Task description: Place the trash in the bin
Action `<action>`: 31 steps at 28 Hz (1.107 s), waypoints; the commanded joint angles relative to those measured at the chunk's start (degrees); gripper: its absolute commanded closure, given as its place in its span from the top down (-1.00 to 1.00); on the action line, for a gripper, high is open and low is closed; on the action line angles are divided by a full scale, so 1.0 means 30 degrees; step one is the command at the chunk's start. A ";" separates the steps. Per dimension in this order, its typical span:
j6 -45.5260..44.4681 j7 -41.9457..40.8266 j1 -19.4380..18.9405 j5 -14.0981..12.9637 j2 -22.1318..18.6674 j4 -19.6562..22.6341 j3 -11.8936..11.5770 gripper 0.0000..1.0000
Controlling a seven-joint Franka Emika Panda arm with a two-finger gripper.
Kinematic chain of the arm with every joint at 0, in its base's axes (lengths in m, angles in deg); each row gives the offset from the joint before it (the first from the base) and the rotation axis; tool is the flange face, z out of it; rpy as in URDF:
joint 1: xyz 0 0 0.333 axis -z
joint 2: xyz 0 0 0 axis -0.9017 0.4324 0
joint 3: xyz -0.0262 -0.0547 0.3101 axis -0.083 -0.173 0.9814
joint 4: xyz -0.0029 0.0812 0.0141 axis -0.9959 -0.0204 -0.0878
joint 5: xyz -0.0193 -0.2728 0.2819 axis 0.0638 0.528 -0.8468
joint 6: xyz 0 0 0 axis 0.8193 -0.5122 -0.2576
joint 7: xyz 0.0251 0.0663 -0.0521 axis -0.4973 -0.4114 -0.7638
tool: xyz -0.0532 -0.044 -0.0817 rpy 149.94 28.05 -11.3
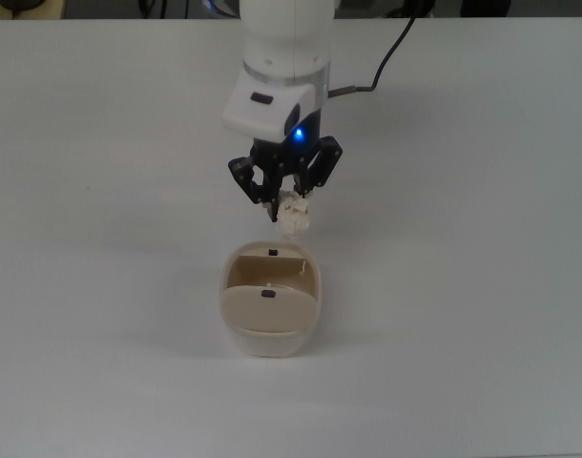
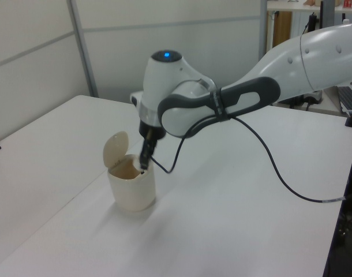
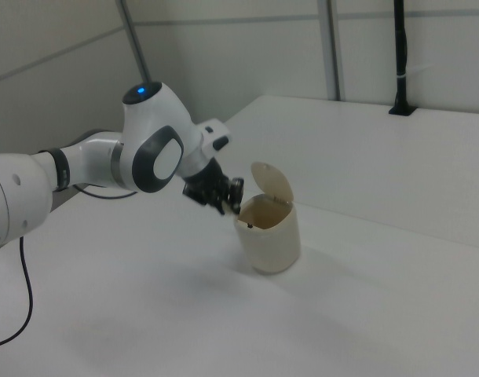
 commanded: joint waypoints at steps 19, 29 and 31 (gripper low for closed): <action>0.0678 0.4202 0.0608 0.1673 0.0351 -0.0130 -0.0123 1.00; -0.8525 0.5724 0.0549 0.0532 -0.2757 -0.1183 0.0083 1.00; -0.9726 0.6192 0.0578 0.0239 -0.3020 -0.1681 -0.0005 1.00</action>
